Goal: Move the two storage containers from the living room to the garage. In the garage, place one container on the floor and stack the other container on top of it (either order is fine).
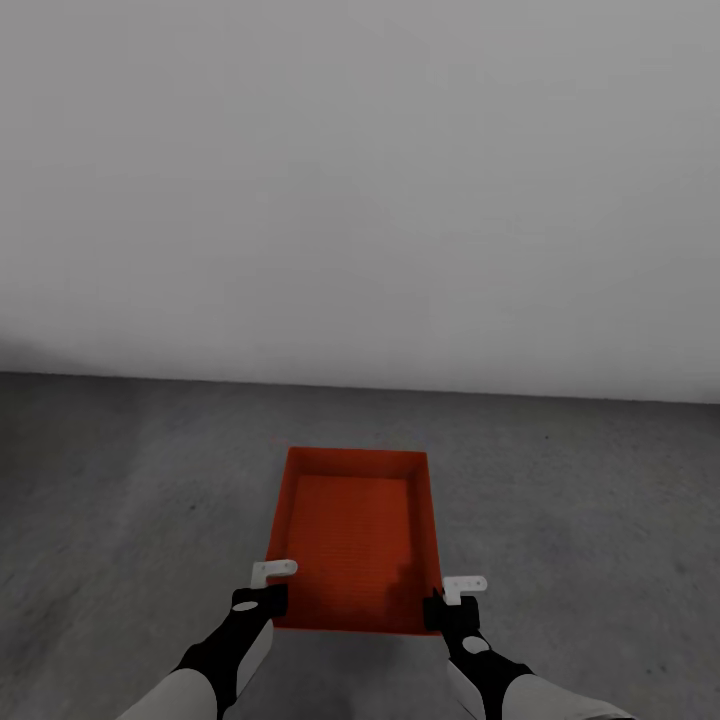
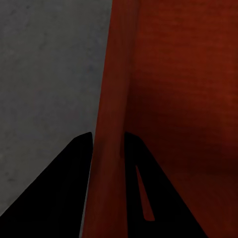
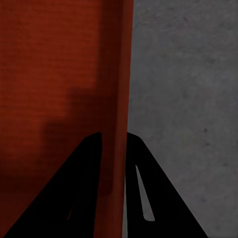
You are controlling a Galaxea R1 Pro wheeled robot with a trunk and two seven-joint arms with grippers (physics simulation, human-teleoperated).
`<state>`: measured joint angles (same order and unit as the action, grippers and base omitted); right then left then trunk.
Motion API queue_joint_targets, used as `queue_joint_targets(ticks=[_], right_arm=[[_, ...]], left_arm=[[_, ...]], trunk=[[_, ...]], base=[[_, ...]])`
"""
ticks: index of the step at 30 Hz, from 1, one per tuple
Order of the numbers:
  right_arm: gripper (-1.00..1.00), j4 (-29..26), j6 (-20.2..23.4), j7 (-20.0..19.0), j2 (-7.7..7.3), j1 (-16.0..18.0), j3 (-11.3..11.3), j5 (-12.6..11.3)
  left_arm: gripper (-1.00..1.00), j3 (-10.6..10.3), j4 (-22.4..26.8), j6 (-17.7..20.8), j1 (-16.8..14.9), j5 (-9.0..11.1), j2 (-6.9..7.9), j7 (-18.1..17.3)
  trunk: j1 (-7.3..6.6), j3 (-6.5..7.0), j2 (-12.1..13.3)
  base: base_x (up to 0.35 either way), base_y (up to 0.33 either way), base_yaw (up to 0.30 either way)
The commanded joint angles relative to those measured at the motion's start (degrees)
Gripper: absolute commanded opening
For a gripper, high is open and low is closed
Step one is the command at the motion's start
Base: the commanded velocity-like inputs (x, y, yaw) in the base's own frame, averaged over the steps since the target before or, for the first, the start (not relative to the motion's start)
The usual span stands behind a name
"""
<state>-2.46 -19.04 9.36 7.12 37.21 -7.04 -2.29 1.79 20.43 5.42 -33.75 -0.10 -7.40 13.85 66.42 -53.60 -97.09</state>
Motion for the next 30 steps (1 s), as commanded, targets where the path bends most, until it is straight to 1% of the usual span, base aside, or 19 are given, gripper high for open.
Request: queue_joint_targets(ticks=[1,30], right_arm=[[-1.00,-0.1,-0.4,1.8,-0.19,0.1,1.5,-0.7],[-1.00,-0.1,-0.4,1.8,-0.20,0.1,1.5,-0.7]], left_arm=[[-1.00,0.7,0.0,0.4,0.0,0.1,0.01,0.3],[-1.00,0.7,0.1,0.4,0.0,0.1,0.01,0.4]], trunk=[[0.22,-0.22,-0.4],[6.59,-5.43,-12.1]], base=[[0.000,0.000,0.000],[0.000,0.000,0.000]])
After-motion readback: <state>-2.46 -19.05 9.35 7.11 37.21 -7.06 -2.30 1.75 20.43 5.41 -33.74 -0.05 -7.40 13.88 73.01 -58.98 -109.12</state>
